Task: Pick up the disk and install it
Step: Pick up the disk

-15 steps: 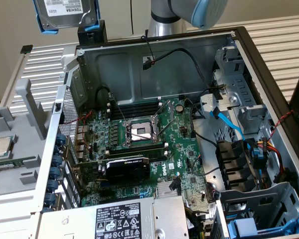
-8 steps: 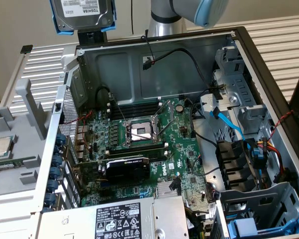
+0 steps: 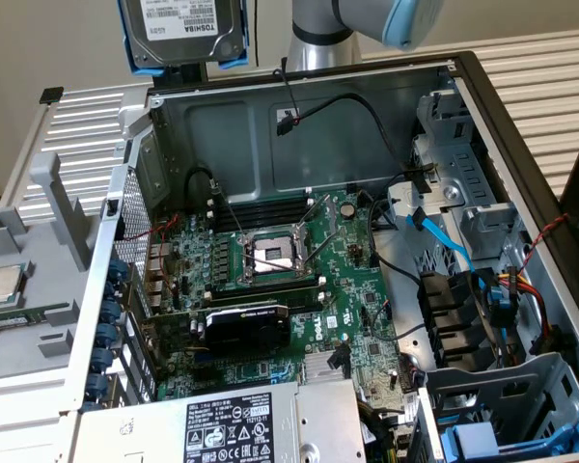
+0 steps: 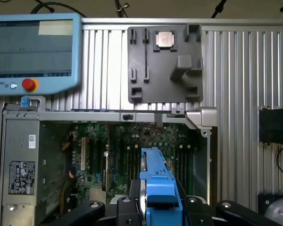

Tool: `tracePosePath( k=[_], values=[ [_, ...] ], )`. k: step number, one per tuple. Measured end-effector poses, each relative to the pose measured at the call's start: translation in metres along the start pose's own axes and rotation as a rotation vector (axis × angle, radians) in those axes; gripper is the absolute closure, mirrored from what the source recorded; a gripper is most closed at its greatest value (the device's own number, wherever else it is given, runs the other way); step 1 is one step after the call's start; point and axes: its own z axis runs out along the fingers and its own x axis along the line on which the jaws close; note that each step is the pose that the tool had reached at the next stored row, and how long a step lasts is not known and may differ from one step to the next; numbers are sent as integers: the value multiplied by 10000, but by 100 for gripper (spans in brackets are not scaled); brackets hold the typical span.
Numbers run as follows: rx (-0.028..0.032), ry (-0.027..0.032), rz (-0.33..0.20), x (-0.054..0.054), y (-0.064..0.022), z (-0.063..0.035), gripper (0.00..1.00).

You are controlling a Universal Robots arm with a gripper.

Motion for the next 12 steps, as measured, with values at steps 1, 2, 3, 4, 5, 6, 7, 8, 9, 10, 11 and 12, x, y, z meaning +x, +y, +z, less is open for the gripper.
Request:
tracePosePath(
  k=[1, 2, 3, 4, 5, 6, 7, 8, 9, 10, 11, 12],
  values=[
    [-6, 2, 1, 31, -25, -4, 63],
    [-13, 2, 1, 62, -50, -8, 63],
    [-18, 3, 1, 92, -75, -11, 63],
    [-27, 5, 1, 121, -99, -16, 63],
    [-34, 7, 1, 150, -123, -20, 63],
    [-47, 8, 0, 181, -149, -24, 63],
    [-63, 9, -1, 213, -176, -29, 63],
    [-77, 9, 0, 243, -201, -33, 63],
    [-92, 9, -1, 274, -228, -37, 63],
    [-106, 10, -2, 306, -255, -40, 63],
    [-119, 10, -1, 336, -281, -42, 63],
    [-131, 9, -2, 369, -309, -43, 63]
  ],
)
